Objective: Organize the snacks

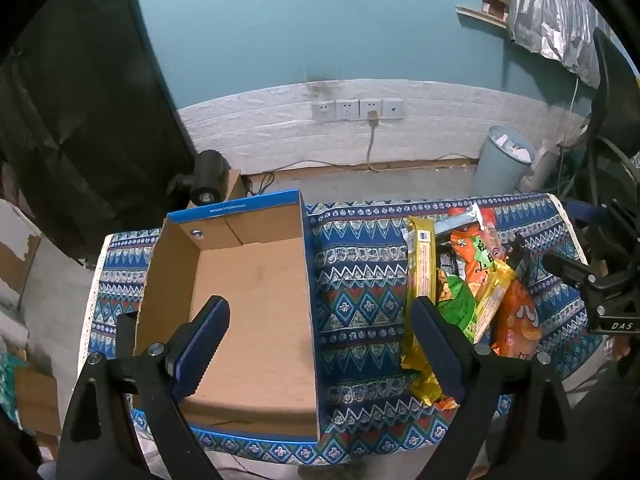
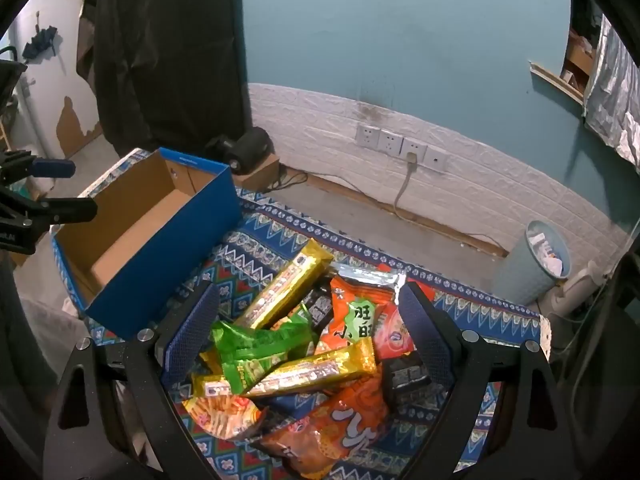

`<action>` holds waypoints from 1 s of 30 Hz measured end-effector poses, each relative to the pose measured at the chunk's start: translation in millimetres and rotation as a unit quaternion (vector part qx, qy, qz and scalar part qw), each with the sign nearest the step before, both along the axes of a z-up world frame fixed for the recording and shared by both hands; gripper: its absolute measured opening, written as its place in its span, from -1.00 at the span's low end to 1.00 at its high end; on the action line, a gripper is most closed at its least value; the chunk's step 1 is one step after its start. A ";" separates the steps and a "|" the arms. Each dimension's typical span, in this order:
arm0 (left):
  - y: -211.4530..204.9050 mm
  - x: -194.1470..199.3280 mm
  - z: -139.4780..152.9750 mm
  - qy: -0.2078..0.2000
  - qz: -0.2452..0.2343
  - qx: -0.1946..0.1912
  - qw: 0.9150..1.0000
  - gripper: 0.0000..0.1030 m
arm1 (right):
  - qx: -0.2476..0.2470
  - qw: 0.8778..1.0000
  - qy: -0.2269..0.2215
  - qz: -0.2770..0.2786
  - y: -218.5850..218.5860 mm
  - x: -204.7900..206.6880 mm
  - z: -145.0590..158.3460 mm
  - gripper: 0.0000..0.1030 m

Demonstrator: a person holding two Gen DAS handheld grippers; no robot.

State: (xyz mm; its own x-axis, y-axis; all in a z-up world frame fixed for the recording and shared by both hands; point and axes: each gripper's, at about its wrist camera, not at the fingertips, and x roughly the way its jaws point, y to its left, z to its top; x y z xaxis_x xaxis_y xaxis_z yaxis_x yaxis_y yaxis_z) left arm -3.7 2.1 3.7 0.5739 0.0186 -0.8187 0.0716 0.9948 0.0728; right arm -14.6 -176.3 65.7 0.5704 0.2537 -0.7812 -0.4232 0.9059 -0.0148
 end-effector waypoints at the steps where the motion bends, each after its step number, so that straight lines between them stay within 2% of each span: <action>1: -0.2 0.0 -0.6 0.000 0.000 0.000 1.000 0.80 | 0.000 1.000 0.000 0.000 0.0 -0.2 -0.2 0.74; 30: -0.9 -1.9 -5.3 0.010 -0.001 0.004 1.000 0.80 | 0.000 1.000 0.002 0.001 3.4 -1.5 0.5 0.74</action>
State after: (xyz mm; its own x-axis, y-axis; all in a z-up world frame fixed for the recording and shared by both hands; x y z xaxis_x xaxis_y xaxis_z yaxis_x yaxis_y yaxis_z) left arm -5.5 1.2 -1.5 0.5569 0.0241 -0.8303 0.0754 0.9940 0.0795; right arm -16.1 -173.0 66.2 0.5661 0.2553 -0.7838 -0.4253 0.9050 -0.0124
